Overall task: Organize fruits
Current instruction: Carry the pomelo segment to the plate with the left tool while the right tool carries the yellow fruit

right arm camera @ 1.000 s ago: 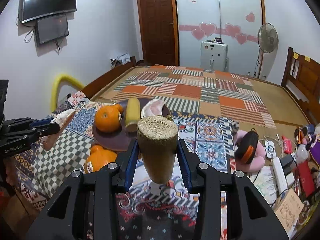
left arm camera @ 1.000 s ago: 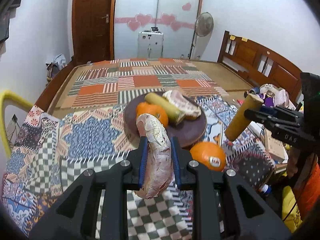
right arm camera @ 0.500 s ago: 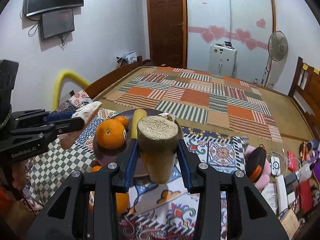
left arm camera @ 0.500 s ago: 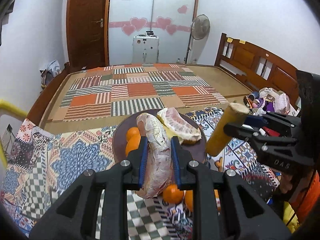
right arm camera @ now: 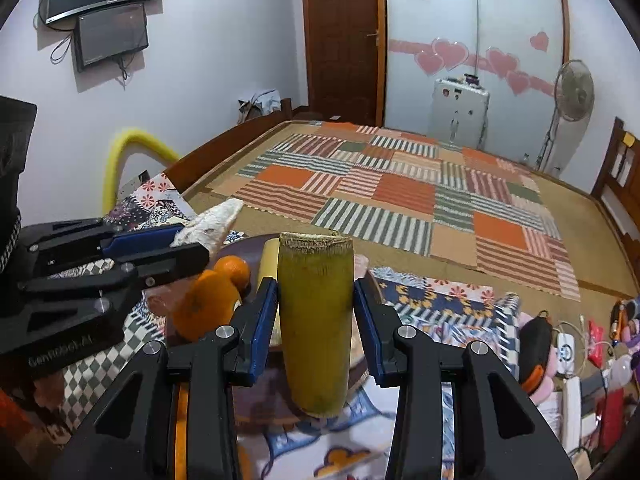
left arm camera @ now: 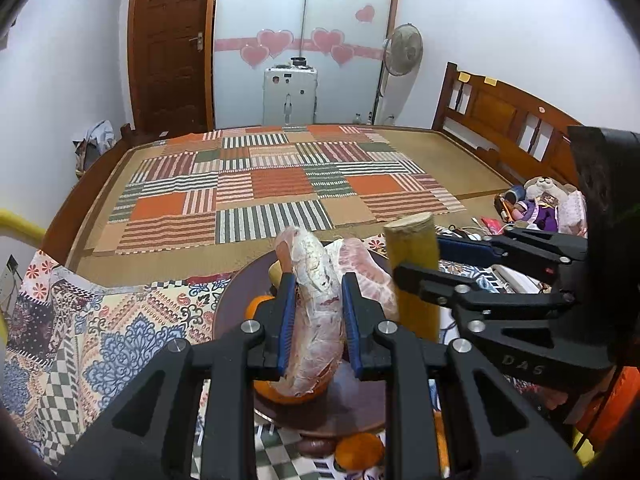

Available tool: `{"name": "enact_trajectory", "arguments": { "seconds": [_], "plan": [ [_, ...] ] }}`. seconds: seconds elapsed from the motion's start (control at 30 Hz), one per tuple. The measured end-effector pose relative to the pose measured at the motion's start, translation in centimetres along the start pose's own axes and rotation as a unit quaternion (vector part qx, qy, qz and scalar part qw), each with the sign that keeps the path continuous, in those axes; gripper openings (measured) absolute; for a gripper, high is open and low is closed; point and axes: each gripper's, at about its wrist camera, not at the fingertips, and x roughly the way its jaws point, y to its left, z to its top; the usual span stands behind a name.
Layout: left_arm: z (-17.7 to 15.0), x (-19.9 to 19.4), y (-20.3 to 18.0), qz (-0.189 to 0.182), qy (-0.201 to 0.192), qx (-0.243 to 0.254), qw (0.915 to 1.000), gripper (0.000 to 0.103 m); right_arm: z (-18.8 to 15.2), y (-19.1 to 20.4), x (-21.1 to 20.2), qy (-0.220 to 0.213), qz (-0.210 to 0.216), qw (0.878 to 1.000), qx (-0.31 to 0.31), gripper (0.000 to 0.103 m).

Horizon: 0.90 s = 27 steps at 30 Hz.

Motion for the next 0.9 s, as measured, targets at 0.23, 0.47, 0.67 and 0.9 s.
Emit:
{"name": "enact_trajectory", "arguments": {
  "seconds": [0.23,0.47,0.67,0.9],
  "plan": [
    [0.4,1.8,0.8,-0.006,0.013,-0.01,0.9998,0.022,0.1,-0.2,2.6,0.025,0.017,1.0,0.005,0.036],
    [0.6,2.8,1.0,-0.006,0.019,-0.013,0.9997,0.021,-0.2,0.3,3.4,0.036,0.018,0.999,-0.009,0.036],
    [0.6,3.4,0.5,-0.006,0.028,-0.007,0.9996,0.022,-0.1,0.9,3.1,0.035,0.019,0.999,-0.021,0.036],
    [0.4,2.1,0.3,-0.002,0.021,-0.002,0.9998,0.022,-0.6,1.3,1.8,0.026,0.01,0.999,-0.029,0.036]
  ]
}}
